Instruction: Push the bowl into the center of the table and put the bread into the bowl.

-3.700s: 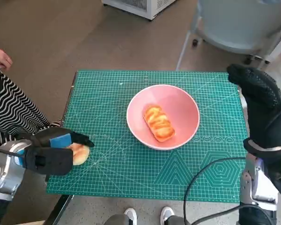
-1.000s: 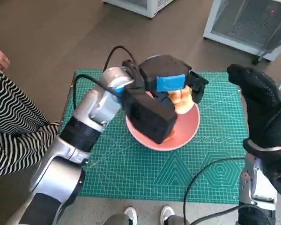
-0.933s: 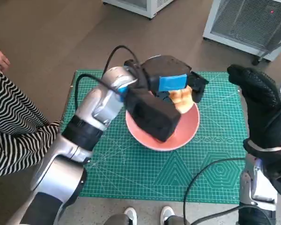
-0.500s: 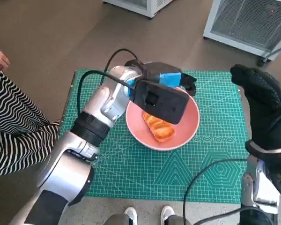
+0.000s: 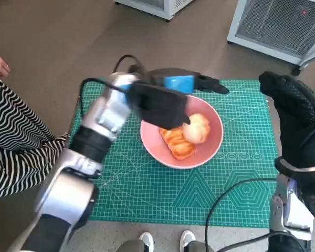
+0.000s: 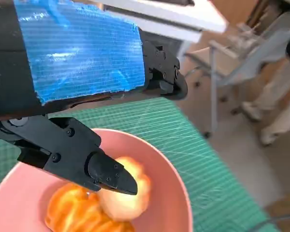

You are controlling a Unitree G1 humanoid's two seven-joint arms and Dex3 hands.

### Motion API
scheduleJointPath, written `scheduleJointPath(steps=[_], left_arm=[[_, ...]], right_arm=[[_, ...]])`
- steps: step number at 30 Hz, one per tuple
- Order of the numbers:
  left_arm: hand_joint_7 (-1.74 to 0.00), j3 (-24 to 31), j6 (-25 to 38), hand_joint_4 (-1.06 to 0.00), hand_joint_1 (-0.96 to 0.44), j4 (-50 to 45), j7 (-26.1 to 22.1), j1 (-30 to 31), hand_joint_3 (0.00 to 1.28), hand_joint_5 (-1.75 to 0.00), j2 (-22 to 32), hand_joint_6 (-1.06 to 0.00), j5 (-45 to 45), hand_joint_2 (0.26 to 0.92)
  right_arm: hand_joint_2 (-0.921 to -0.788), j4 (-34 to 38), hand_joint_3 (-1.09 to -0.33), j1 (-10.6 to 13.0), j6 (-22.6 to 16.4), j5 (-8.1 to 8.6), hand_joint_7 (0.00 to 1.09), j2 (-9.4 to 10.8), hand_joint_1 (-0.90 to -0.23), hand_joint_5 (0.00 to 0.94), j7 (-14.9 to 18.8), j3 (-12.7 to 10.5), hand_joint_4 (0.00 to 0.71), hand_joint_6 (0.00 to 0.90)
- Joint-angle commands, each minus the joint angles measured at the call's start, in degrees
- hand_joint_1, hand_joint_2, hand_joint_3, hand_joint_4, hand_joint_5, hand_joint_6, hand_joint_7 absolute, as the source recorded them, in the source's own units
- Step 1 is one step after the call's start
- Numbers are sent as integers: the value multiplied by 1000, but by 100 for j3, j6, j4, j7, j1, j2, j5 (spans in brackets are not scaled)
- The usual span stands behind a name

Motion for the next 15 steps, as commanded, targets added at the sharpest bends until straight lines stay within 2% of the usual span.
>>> scheduleJointPath(steps=[1,6,12,14,15], left_arm=[[-129,514,-337,-76,-397,-302,-162,255,8,-7,317,-213,-613,870],[-123,1245,-396,-127,-484,-558,-371,692,15,-23,325,-241,-1652,893],[-139,1881,-347,-202,-600,-1170,-164,1242,155,-40,162,-281,-2510,918],[-323,2013,-276,-225,-633,-1549,16,1450,251,-43,86,-198,-2687,919],[-475,2056,-238,-236,-653,-1700,90,1533,318,-45,54,-126,-2747,920]], right_arm=[[-921,-50,-755,-23,143,3,565,19,-736,2,-74,22,141,7],[-921,-145,-754,-106,245,-47,564,8,-733,3,-147,44,143,9],[-921,-255,-754,-223,368,-175,562,31,-722,3,-279,109,144,10],[-921,-279,-755,-284,414,-234,562,44,-723,3,-345,144,145,11],[-921,-286,-755,-307,431,-253,562,45,-726,4,-373,159,147,12]])
